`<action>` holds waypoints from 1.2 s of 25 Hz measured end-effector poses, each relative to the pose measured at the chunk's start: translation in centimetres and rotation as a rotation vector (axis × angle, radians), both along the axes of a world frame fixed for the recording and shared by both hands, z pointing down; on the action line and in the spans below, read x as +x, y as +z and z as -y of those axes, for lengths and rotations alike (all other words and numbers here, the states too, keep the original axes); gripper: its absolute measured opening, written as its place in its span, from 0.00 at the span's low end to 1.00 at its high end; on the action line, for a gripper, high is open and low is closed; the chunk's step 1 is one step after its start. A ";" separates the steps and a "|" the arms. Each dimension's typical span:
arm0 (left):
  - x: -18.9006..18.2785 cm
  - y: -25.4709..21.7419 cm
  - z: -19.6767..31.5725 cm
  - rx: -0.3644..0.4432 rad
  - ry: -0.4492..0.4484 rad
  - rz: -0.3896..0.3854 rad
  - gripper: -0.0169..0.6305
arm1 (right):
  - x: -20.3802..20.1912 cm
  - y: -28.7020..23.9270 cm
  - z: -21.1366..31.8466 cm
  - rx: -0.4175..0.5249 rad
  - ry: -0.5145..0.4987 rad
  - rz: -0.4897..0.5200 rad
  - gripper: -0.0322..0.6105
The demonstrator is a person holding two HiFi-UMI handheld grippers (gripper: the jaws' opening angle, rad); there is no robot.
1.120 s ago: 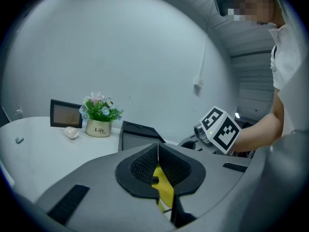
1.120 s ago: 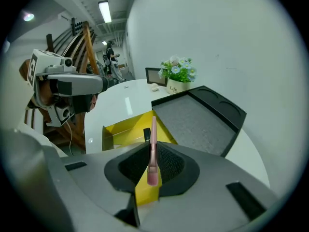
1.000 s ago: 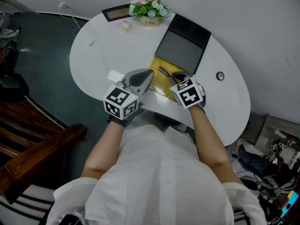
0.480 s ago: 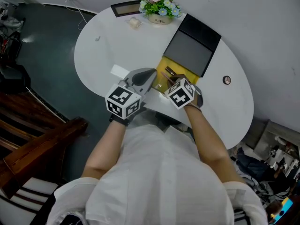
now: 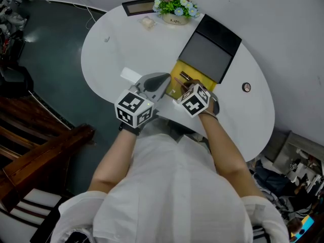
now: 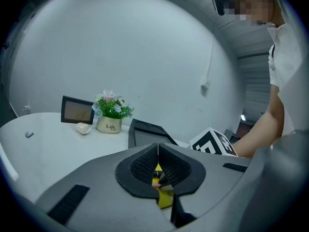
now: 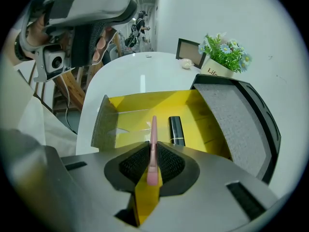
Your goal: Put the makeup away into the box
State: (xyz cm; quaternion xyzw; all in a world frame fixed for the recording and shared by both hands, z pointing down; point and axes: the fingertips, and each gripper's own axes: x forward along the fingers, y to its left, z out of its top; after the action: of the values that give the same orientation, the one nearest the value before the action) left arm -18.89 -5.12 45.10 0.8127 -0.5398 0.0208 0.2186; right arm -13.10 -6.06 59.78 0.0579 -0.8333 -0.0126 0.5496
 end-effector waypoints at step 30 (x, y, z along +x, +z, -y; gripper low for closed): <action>13.1 -2.7 4.0 0.056 0.263 0.005 0.06 | 11.1 -8.4 3.7 0.058 0.320 0.236 0.12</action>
State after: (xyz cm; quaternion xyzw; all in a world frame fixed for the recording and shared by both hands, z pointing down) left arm -5.82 -9.09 42.41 0.8822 -0.4295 0.0364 0.1896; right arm -2.04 -9.72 51.42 0.2063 -0.8714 0.0577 0.4414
